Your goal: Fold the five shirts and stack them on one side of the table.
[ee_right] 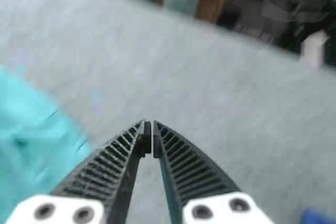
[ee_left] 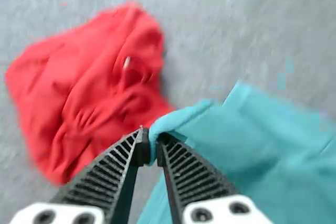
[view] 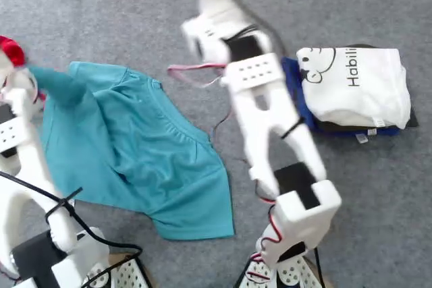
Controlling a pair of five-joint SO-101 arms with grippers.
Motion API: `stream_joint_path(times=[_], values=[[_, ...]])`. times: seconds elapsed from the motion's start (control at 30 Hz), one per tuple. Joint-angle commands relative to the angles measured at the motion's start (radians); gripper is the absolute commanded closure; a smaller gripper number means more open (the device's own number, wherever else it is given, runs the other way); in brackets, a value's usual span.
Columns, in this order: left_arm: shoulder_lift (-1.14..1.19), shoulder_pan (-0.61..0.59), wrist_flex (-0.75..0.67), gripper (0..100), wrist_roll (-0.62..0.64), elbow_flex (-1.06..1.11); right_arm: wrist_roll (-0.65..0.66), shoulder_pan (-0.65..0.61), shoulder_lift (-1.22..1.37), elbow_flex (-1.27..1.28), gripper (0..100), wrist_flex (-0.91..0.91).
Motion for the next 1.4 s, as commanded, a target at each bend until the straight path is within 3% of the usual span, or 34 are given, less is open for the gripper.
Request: stream_joint_path(times=[0.0, 0.13, 0.27, 0.57, 0.67, 1.1, 1.23, 1.37], values=[[-0.075, -0.076, 0.12, 97, -0.164, 0.025, -0.048, -0.114, -0.008, -0.01, 98.3, 0.133], [-0.163, -0.136, 0.167, 97, -0.242, 0.124, -0.101, -0.239, -0.007, 0.097, 97.7, 0.12], [-0.272, -0.188, 0.163, 97, -0.249, 0.266, -0.184, -0.318, 0.016, 0.209, 86.4, 0.072], [-0.471, -0.2, 0.161, 97, -0.249, 0.509, -0.255, -0.256, 0.271, 0.163, 85.3, 0.061], [-0.509, -0.202, 0.161, 97, -0.249, 0.533, -0.247, -0.239, 0.334, 0.071, 98.0, 0.137], [-0.532, -0.197, 0.167, 97, -0.261, 0.529, -0.103, -0.104, 0.426, -0.214, 98.5, 0.69], [-0.545, -0.194, 0.215, 97, -0.408, 0.518, -0.023, -0.052, 0.424, -0.232, 98.5, 0.887], [-0.548, -0.151, 0.397, 97, -0.571, 0.441, -0.002, 0.002, 0.326, -0.104, 98.5, 0.885]])
